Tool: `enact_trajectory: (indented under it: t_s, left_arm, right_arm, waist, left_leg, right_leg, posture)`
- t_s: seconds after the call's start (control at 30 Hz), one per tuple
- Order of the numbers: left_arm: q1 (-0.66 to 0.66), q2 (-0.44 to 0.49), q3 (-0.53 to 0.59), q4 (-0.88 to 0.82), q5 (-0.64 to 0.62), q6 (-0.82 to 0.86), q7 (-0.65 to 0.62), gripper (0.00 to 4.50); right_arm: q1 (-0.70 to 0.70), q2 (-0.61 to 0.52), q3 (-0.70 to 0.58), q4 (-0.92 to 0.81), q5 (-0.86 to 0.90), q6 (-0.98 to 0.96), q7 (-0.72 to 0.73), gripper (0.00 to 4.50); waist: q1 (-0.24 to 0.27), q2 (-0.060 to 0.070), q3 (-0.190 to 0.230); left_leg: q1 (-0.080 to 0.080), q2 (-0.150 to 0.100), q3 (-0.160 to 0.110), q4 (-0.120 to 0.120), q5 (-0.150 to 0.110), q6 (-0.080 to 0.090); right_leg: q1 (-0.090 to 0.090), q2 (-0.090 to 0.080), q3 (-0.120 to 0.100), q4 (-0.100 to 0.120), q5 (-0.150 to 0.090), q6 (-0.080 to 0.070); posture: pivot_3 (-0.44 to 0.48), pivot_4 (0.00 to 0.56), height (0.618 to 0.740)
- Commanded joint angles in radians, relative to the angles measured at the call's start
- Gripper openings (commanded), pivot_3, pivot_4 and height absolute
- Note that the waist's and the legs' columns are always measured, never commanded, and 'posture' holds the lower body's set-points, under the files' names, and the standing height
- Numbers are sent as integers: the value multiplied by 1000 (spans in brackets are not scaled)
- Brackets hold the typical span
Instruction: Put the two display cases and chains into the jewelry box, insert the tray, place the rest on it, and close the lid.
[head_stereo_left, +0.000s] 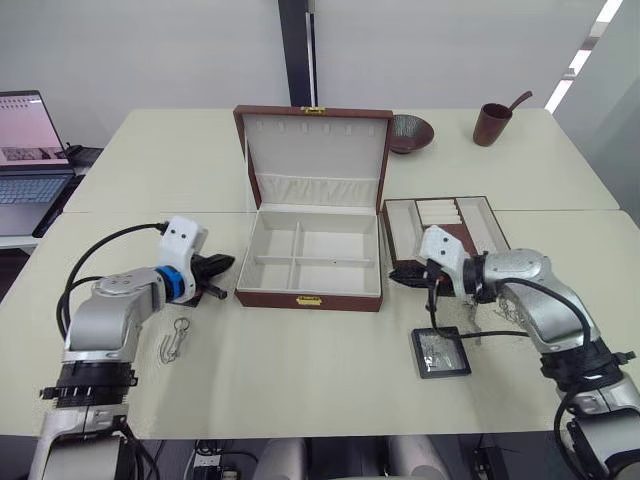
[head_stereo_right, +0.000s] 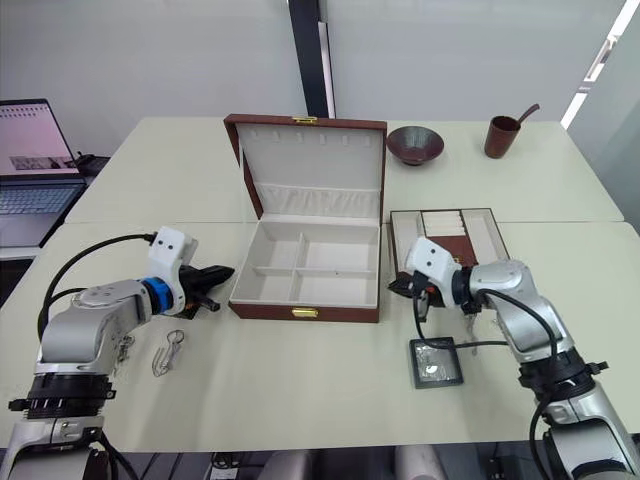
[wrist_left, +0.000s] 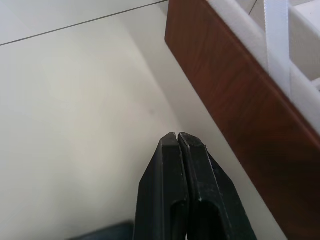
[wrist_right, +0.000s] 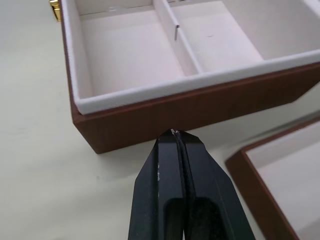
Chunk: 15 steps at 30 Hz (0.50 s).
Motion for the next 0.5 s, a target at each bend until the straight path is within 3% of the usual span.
enact_trajectory:
  t_s: [0.03, 0.5]
  left_arm:
    - [18, -7, 13, -80, -32, 22, 7, 0]
    - [31, -44, -3, -164, -70, 83, 35, 0]
  right_arm:
    - [-7, -2, -7, -18, 23, -24, -5, 13]
    - [-113, 95, 78, 116, -27, -106, -55, 13]
  waist:
    - [0, 0, 0]
    - [-3, 0, 0]
  left_leg:
    - [0, 0, 0, 0, 0, 0]
    - [0, 1, 0, 0, 0, 0]
  right_leg:
    - [0, 0, 0, 0, 0, 0]
    - [0, 1, 0, 1, 0, 0]
  posture:
    - [0, 150, 740]
    - [0, 150, 740]
